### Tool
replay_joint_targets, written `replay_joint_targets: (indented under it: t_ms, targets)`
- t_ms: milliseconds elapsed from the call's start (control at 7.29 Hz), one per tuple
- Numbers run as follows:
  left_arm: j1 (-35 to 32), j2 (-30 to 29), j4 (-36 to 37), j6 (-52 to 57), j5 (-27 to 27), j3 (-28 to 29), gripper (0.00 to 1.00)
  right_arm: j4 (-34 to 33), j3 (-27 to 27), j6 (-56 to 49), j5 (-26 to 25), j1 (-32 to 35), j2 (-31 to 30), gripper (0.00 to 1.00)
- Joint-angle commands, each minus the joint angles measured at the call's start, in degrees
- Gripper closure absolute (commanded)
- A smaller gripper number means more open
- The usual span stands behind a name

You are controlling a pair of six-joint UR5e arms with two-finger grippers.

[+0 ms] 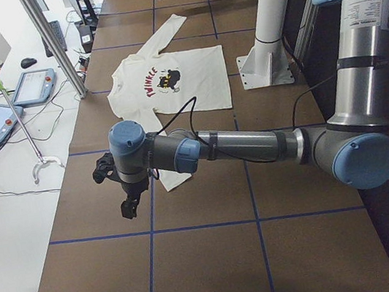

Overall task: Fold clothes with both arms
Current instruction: 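Move the right gripper toward the sleeve cuff farthest from the left arm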

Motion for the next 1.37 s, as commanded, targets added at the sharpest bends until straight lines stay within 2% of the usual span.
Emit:
replay_joint_targets:
  t_ms: [0, 137, 411, 1234]
  targets:
    - [0.11, 0.46, -0.57, 0.14, -0.07, 0.50, 0.00, 3.39, 0.24, 3.51, -3.54, -5.48, -1.82, 0.00]
    - [0.11, 0.46, -0.57, 0.22, -0.16, 0.59, 0.00, 3.39, 0.24, 6.32, -6.18, -8.21, -1.91, 0.00]
    - [0.11, 0.55, -0.66, 0.31, -0.25, 0.59, 0.00, 2.96, 0.15, 6.69, -7.60, -10.86, -1.99, 0.00]
    - [0.11, 0.63, -1.09, 0.40, -1.56, 0.68, 0.00, 0.84, 0.07, 6.78, -8.32, -15.61, -3.05, 0.00]
